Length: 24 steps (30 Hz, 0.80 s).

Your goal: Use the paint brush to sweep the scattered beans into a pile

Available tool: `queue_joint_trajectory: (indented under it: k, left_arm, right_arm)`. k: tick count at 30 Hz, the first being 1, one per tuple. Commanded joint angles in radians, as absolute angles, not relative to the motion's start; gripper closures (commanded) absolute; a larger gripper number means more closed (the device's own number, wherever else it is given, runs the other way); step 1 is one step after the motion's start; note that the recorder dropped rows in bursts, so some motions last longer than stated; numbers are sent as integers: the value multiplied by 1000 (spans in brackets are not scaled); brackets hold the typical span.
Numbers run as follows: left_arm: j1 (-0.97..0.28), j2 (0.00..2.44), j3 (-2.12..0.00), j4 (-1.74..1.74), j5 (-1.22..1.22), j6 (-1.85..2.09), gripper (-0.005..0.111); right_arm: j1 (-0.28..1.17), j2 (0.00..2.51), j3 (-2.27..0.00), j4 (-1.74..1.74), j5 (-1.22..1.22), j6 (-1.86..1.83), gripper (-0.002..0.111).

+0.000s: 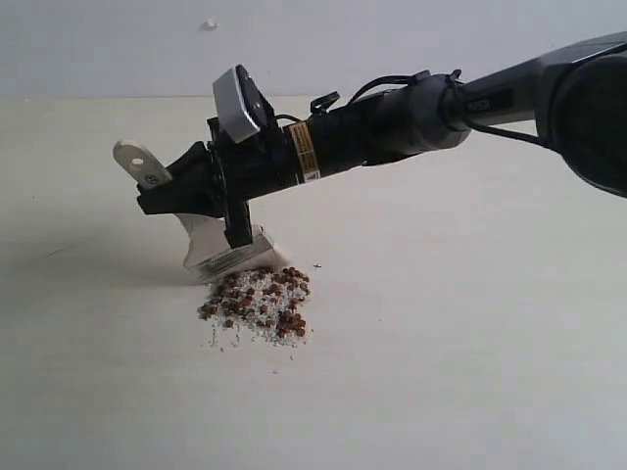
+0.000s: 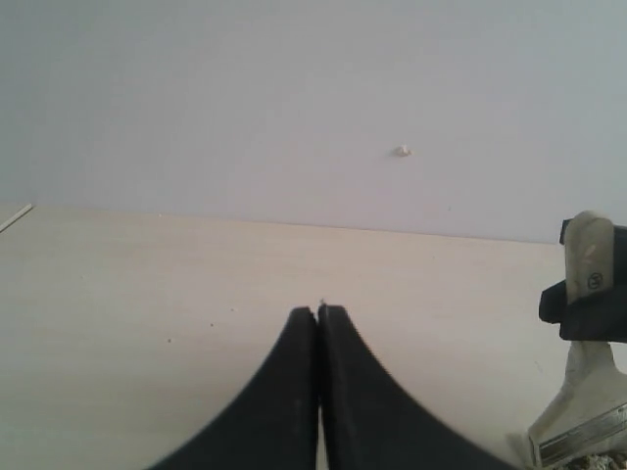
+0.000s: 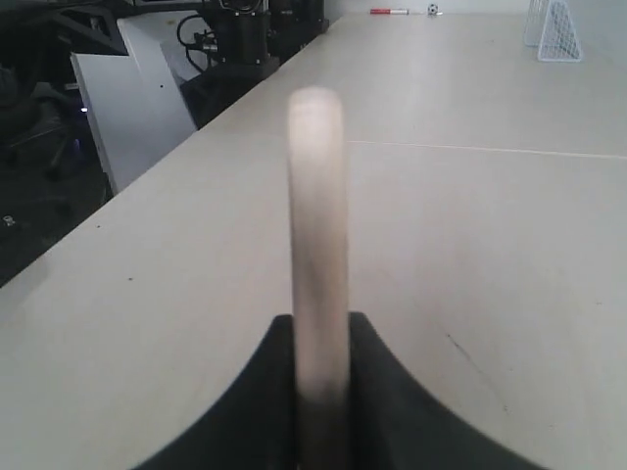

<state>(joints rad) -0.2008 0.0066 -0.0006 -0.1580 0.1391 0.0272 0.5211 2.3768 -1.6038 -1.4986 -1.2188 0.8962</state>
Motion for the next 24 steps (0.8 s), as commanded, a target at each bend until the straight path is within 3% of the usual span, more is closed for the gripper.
queue_joint_trajectory:
  k: [1,9,19,24]
  left_arm:
    - [-200,0,0,-163,133,24,107]
    - [-200,0,0,-163,133,24,107]
    - [-200,0,0,-163,133,24,107]
    - [-200,0,0,-163,133,24,107]
  right_arm:
    - [516,2337,-1606,-1471,-1221,847,108]
    - [516,2247,-1613,-1413,-1221,796,108]
    - [516,2172,-1599,-1309,-1208,1338,108]
    - [523,2142,-1344,-1019,-1221,1172,108]
